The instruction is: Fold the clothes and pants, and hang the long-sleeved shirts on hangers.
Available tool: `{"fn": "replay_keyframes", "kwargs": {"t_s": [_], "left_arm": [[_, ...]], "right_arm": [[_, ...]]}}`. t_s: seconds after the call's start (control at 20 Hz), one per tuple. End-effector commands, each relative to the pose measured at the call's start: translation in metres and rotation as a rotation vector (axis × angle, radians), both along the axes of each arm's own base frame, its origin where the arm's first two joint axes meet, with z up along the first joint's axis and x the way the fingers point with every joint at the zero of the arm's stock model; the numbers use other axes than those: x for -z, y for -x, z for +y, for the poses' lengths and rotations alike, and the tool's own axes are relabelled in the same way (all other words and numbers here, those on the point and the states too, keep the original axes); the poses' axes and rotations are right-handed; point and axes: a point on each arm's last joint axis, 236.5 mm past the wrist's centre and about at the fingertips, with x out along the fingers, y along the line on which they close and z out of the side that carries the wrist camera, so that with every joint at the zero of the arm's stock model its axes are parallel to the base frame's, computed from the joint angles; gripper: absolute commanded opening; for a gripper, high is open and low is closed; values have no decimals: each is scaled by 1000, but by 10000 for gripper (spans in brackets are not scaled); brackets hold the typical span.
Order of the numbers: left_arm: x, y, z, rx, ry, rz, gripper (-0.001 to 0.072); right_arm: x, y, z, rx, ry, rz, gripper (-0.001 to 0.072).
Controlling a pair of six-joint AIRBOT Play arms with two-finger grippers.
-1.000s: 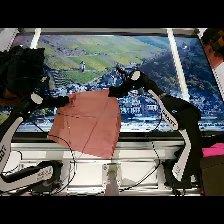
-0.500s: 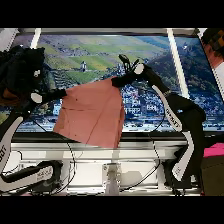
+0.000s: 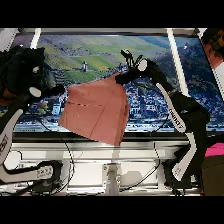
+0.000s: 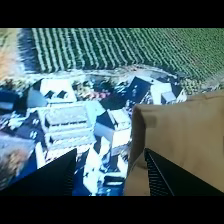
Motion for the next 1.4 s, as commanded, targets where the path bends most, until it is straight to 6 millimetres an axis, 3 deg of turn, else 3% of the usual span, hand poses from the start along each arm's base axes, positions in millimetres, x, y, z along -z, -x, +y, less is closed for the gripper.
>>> {"fn": "replay_keyframes", "kwargs": {"t_s": [0.0, 0.15, 0.25, 0.5, 0.8, 0.85, 1.05, 1.2, 1.35], "left_arm": [[7, -19, -21, 94, 80, 130, 528], [5, -52, -39, 113, 220, 170, 528], [13, -63, -46, 117, 307, 206, 529], [52, -42, -54, 187, 383, 387, 530], [63, -25, -84, 331, 361, 428, 518], [64, -23, -91, 364, 347, 422, 474], [64, -32, -106, 484, 263, 335, 18], [47, -54, -103, 464, 238, 256, 17], [7, -83, -94, 435, 188, 126, 16]], "right_arm": [[3, 9, -2, -22, 16, 31, 12], [4, 11, -3, -29, 25, 37, 12], [5, 11, -6, -33, 37, 33, 12], [6, 10, -6, -33, 39, 32, 12], [6, 10, -6, -33, 39, 32, 12], [5, 10, -6, -33, 39, 32, 12], [6, 10, -8, -35, 49, 29, 12], [8, 8, -13, -40, 75, 18, 12], [3, -5, -25, -18, 100, -35, 12]]}}
